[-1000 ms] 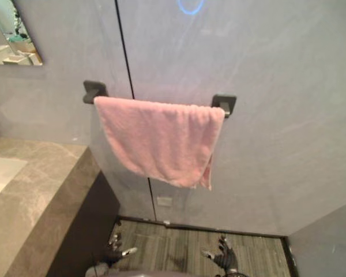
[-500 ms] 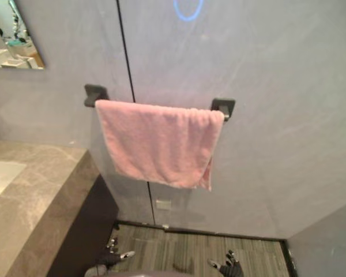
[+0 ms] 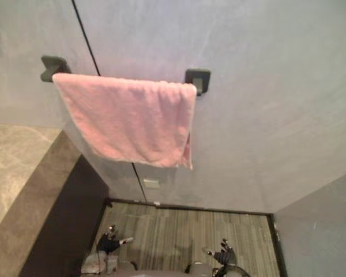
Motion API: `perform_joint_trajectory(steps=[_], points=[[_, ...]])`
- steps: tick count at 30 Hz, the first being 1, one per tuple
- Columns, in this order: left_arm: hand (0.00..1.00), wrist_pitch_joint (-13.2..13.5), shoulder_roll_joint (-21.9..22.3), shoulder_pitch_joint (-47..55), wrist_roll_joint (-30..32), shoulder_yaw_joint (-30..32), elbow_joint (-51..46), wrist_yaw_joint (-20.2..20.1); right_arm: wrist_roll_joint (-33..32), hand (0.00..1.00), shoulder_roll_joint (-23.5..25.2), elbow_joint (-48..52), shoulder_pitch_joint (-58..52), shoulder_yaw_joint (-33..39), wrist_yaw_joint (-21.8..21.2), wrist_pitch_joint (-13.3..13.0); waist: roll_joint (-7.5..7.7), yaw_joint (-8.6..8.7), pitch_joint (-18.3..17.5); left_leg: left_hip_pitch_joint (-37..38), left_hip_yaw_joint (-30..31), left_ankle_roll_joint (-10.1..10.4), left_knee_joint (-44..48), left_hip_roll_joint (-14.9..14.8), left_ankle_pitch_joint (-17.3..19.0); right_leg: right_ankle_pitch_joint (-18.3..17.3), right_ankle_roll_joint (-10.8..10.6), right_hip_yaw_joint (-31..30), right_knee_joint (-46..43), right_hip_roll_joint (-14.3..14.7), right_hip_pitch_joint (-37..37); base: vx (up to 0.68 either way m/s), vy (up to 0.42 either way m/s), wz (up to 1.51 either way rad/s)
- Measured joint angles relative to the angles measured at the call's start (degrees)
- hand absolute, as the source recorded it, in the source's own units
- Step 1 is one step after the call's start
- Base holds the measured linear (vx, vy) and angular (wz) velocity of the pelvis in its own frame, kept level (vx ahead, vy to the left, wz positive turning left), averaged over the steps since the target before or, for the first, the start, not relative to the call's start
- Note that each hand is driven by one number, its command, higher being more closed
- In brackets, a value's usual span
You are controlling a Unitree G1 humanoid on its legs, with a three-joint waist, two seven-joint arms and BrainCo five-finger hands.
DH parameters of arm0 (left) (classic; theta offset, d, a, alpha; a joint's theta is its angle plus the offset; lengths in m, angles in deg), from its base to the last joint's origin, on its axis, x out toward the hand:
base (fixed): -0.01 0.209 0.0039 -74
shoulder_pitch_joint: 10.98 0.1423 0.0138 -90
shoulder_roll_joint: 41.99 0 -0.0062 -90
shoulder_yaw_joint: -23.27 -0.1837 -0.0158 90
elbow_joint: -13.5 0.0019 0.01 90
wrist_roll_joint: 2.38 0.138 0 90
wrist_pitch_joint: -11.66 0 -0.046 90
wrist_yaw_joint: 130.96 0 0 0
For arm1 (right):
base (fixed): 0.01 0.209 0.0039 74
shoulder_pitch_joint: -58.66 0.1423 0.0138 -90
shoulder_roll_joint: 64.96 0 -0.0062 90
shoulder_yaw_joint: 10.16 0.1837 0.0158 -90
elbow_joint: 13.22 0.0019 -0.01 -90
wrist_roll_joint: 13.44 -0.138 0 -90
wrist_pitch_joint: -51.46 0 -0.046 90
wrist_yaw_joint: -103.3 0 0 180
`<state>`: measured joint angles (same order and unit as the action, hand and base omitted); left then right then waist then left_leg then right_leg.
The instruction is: Organize washtable
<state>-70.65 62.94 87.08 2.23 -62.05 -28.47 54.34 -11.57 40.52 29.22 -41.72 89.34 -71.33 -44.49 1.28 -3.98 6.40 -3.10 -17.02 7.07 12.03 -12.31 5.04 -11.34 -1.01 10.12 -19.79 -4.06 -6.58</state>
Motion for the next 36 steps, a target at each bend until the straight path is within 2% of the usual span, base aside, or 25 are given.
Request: perform_joint_trajectory(steps=[1, 6, 7, 8, 9, 10, 11, 12, 14, 15, 16, 17, 18, 21, 22, 25, 26, 27, 28, 29, 30, 31, 32, 34, 36], points=[[0.00, 0.01, 0.25, -0.45, 0.01, 0.00, -0.02, 0.01, 0.00, 0.00, -0.36, -0.09, 0.92, -0.11, 0.28, -0.02, -1.10, 0.08, 1.19, -0.60, 0.92, 0.70, -0.22, -0.64, -1.15, 0.90, 0.70, 1.14, 0.96, 0.65, 0.10, -0.11, -0.094, 0.24], [0.00, 0.03, 0.28, -0.55, 0.05, 0.53, -0.04, 0.13, 1.10, 0.00, -0.75, -0.77, 2.02, -1.08, 1.00, -0.04, -1.28, 0.28, 2.34, -2.23, 2.61, 0.89, 0.55, -1.30, -3.41, 2.03, 2.33, 4.17, 1.04, 0.69, -0.35, -0.10, -0.058, 0.26], [0.00, 0.06, 0.28, -0.63, 0.07, 1.40, -0.17, 0.10, 1.10, 0.00, -0.31, -1.13, 2.20, -0.97, 1.01, -0.01, -0.62, 0.24, 2.71, -3.73, 2.67, -0.07, 4.27, -1.83, -2.05, 2.40, 2.88, 5.19, 0.89, 0.01, -0.49, -0.15, -0.008, 0.32], [0.00, 0.06, 0.37, -0.62, 0.07, 2.07, -0.19, 0.12, 1.09, 0.00, -0.38, -1.12, 2.17, -0.89, 1.05, 0.01, -0.63, 0.27, 2.71, -4.44, 2.63, -0.56, 6.91, -1.78, -1.05, 2.62, 2.84, 5.56, 0.89, -0.36, -0.42, -0.13, 0.053, 0.28], [0.00, 0.05, 0.89, -0.54, 0.07, 2.53, -0.18, 0.15, 1.10, 0.00, -0.52, -1.13, 2.08, -0.88, 1.11, 0.02, -0.62, 0.37, 2.72, -4.92, 2.58, -0.91, 12.87, -1.68, 1.71, 3.07, 2.59, 6.15, 0.89, -1.30, -0.06, -0.15, 0.111, 0.32], [0.00, 0.05, 0.98, -0.31, 0.08, 2.53, -0.13, 0.13, 1.11, 0.00, -0.45, -1.13, 1.85, -0.87, 1.08, 0.03, -0.59, 0.98, 2.72, -4.45, 2.60, -0.98, 19.01, -1.85, 4.16, 3.52, 2.07, 7.19, 0.96, -2.30, 0.49, -0.13, 0.129, 0.37], [0.00, 0.06, 0.98, -0.08, 0.08, 2.56, -0.12, 0.14, 1.12, 0.00, -0.35, -1.12, 1.83, -0.83, 1.07, 0.03, -0.65, 1.53, 2.69, -3.81, 2.59, -1.00, 21.43, -2.10, 5.38, 3.81, 1.64, 7.49, 1.02, -2.75, 0.71, -0.14, 0.185, 0.45], [0.00, 0.03, 0.95, -0.03, 0.11, 2.55, 0.28, 0.09, 1.15, 0.00, -0.25, -1.02, 1.82, -0.55, 0.96, -0.01, -0.98, 2.03, 2.61, -1.98, 2.35, -0.55, 24.29, -3.17, 7.23, 4.67, 1.11, 8.04, 1.15, -3.24, 0.63, -0.14, 0.256, 0.45], [0.00, 0.04, 1.08, -0.43, 0.17, 2.59, 0.96, 0.00, 1.14, 0.00, 0.18, -1.01, 2.30, 1.16, 0.97, 0.01, -1.64, 2.74, 2.61, -0.23, 1.92, 1.59, 23.33, -4.58, 10.13, 6.55, -0.46, 9.40, 1.88, -3.81, 0.16, -0.15, 0.304, 0.49], [0.00, 0.00, 0.81, -0.67, 0.25, 2.75, 1.08, -0.12, 1.15, 0.00, 0.45, -1.22, 2.74, 2.34, 0.97, 0.10, -1.66, 3.41, 3.04, -0.17, 0.24, 1.27, 20.02, -2.93, 10.64, 8.37, -1.82, 10.01, 3.51, -4.17, 0.16, -0.18, 0.286, 0.52], [0.00, -0.02, 0.00, -0.62, 0.27, 2.72, 1.14, 0.06, 1.15, 0.00, 1.39, -1.26, 2.27, 2.54, 0.79, 0.13, -0.27, 3.48, 2.33, 0.60, -0.07, 1.19, 14.56, -0.56, 10.68, 10.01, -3.02, 9.92, 6.44, -4.85, -0.20, -0.19, 0.260, 0.50], [0.00, -0.02, -0.28, -0.60, 0.29, 2.70, 1.20, 0.06, 1.14, 0.00, 1.74, -1.26, 2.00, 2.57, 0.80, 0.14, 0.31, 3.49, 1.97, 1.21, -0.31, 0.96, 11.62, 0.63, 10.79, 11.12, -2.51, 9.89, 7.79, -5.19, -0.36, -0.20, 0.212, 0.39], [0.00, -0.02, -0.78, -0.61, 0.34, 2.72, 1.34, 0.05, 1.17, 0.00, 2.51, -1.50, 1.78, 3.12, 0.80, 0.18, 1.25, 3.23, 1.95, 1.43, -0.68, -1.39, 8.40, 2.42, 9.80, 13.12, -2.11, 9.67, 9.46, -6.08, -0.65, -0.23, 0.186, 0.17], [0.00, -0.01, -0.98, -0.29, 0.51, 2.72, 2.07, 0.17, 1.17, 0.00, 2.29, -1.48, 1.98, 3.41, 0.87, 0.21, 0.84, 3.23, 1.99, 1.08, -2.19, -2.16, 8.50, 3.54, 9.41, 15.41, -1.84, 8.11, 10.07, -6.51, -0.75, -0.19, 0.087, -0.17], [0.00, -0.02, -1.02, -0.18, 0.57, 2.72, 2.20, 0.16, 1.21, 0.00, 2.22, -1.48, 2.02, 3.39, 0.89, 0.23, 0.76, 3.37, 1.94, 0.71, -2.42, -2.44, 9.05, 3.55, 9.57, 15.71, -2.36, 7.54, 10.05, -6.53, -1.02, -0.22, 0.001, -0.32], [0.00, -0.05, -1.00, -0.15, 0.69, 3.03, 2.44, 0.13, 2.56, 0.00, 2.22, -1.48, 1.76, 3.04, 0.89, 0.40, 0.90, 3.14, 1.17, -0.68, -3.80, -3.89, 9.34, 2.32, 9.63, 14.56, -3.17, 5.71, 9.52, -5.52, -3.35, -0.18, -0.102, -0.29], [0.00, -0.06, -0.19, -0.24, 0.68, 4.50, 3.36, 0.18, 2.82, 0.00, 1.71, -0.96, 2.09, 3.03, 0.82, 0.59, -0.07, 3.10, 1.06, -0.79, -4.43, -3.86, 8.63, 0.32, 8.33, 11.69, 0.72, 5.22, 1.70, -4.67, -5.69, -0.08, -0.145, -0.15], [0.00, -0.10, -0.15, -0.22, 0.68, 4.78, 3.55, 0.28, 2.85, 0.00, 1.75, -0.97, 2.09, 3.01, 0.86, 0.59, 0.02, 3.22, 0.98, -0.48, -4.31, -3.49, 8.18, 0.01, 7.89, 10.05, 1.16, 4.95, -3.09, -4.74, -6.12, -0.06, -0.232, -0.11], [0.00, -0.24, -0.30, -0.30, 0.88, 4.88, 3.59, 0.22, 3.12, 0.00, 1.96, -1.33, 1.42, 2.90, 0.89, 0.70, 0.72, 3.05, 0.52, 0.21, -4.03, -2.35, 7.77, -0.41, 7.49, 4.32, -0.10, 2.96, -8.81, -4.89, -5.06, -0.01, -0.169, 0.04], [0.00, -0.27, -0.77, -0.25, 1.10, 5.03, 3.54, 0.19, 3.20, 0.00, 2.50, -1.84, 1.08, 2.89, 0.85, 0.78, 1.84, 2.95, -0.14, 0.02, -3.49, -1.83, 7.77, 0.33, 7.53, 1.33, -1.84, 0.99, -7.01, -5.03, -3.96, 0.00, -0.282, 0.09], [0.00, -0.39, -1.02, -0.43, 1.29, 5.09, 3.85, 0.15, 3.08, 0.00, 2.74, -2.27, 1.03, 2.94, 0.77, 0.78, 2.42, 3.00, -0.62, -0.14, -3.06, -1.50, 7.63, 0.83, 7.33, -0.50, -1.85, 0.67, -5.34, -4.70, -3.24, 0.01, -0.239, 0.14], [0.00, -0.78, -0.05, -0.25, 1.59, 4.98, 4.53, 0.15, 3.30, 0.00, 2.06, -3.22, 1.34, 3.63, 0.87, 0.90, 1.43, 3.06, -1.90, 0.11, -1.57, -0.42, 4.46, 0.76, 6.33, 0.23, -1.73, 1.72, -1.80, -2.94, -2.77, 0.02, -0.216, 0.09], [0.00, -0.79, 0.01, -0.23, 1.72, 4.98, 4.53, 0.16, 3.26, 0.00, 1.88, -3.39, 1.30, 3.78, 0.90, 0.92, 1.15, 3.05, -2.16, 0.25, -1.31, -0.35, 3.56, 0.85, 6.02, 0.47, -1.45, 1.74, -1.03, -2.67, -2.69, 0.05, -0.147, -0.02], [0.00, -0.79, 0.88, -0.18, 1.80, 4.99, 6.02, 0.22, 3.35, 0.00, 0.62, -5.58, 2.32, 3.94, 0.90, 0.97, -0.73, 2.82, -3.32, 2.04, 0.44, -0.54, -4.34, 1.61, 1.80, 3.18, -1.23, 1.81, 4.29, -0.55, -1.30, 0.10, -0.108, -0.09], [0.00, -0.85, 0.86, -0.35, 1.79, 4.98, 6.90, 0.24, 3.49, 0.00, 0.61, -6.97, 3.12, 4.10, 0.84, 1.17, -0.90, 2.80, -3.33, 3.29, 1.87, -0.38, -7.86, 1.75, -1.30, 4.15, -0.02, 2.04, 5.61, 0.57, -1.04, 0.12, -0.084, -0.03]])
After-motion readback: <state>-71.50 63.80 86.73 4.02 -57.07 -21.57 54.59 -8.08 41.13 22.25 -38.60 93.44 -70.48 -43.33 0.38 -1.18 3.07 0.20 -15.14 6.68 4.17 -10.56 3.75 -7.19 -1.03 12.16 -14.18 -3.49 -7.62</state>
